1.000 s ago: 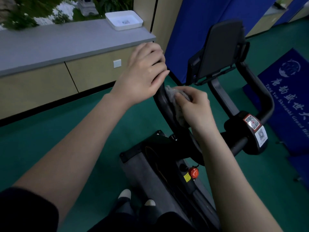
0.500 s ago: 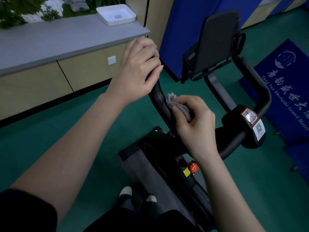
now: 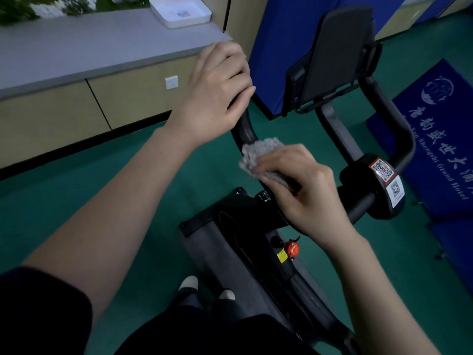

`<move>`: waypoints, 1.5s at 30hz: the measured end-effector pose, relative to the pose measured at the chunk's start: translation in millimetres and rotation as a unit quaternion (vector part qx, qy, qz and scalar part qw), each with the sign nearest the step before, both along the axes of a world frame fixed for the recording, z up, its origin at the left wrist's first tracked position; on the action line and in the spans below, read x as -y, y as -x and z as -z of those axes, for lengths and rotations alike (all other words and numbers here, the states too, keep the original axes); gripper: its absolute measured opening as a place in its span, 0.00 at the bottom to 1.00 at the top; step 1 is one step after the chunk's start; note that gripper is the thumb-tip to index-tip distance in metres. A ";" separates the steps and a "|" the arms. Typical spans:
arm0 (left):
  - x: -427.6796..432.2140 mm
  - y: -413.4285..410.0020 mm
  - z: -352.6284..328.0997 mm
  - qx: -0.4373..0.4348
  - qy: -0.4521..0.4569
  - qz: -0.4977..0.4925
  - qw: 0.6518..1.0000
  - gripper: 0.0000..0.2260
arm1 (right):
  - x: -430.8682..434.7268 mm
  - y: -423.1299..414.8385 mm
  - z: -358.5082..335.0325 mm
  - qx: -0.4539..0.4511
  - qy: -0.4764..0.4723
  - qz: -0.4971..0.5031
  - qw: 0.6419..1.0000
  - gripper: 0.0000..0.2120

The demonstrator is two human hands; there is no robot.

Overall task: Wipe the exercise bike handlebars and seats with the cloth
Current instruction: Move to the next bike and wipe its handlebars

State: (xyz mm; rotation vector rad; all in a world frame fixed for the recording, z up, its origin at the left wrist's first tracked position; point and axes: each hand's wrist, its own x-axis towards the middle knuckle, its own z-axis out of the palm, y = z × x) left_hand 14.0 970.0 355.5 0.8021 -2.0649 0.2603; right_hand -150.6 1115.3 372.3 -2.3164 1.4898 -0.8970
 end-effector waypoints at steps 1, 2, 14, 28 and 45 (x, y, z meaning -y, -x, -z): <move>-0.5 0.3 0.1 -0.001 -0.001 -0.001 1.000 0.11 | -5.5 4.8 0.4 -0.003 -0.002 -0.011 1.000 0.03; -1.2 0.8 0.1 -0.004 -0.001 -0.002 1.000 0.11 | -8.8 7.5 0.8 -0.004 0.000 -0.015 1.000 0.03; -1.4 2.7 1.8 -0.018 -0.011 -0.001 1.000 0.11 | -11.1 5.7 4.4 0.052 -0.017 -0.021 0.998 0.04; -1.2 5.0 3.1 -0.015 -0.022 -0.012 1.000 0.10 | 21.2 19.6 1.1 0.280 -0.119 0.187 0.934 0.07; -3.2 6.4 4.5 -0.009 -0.009 -0.030 0.999 0.10 | 69.1 15.5 3.0 0.371 -0.465 0.071 0.801 0.13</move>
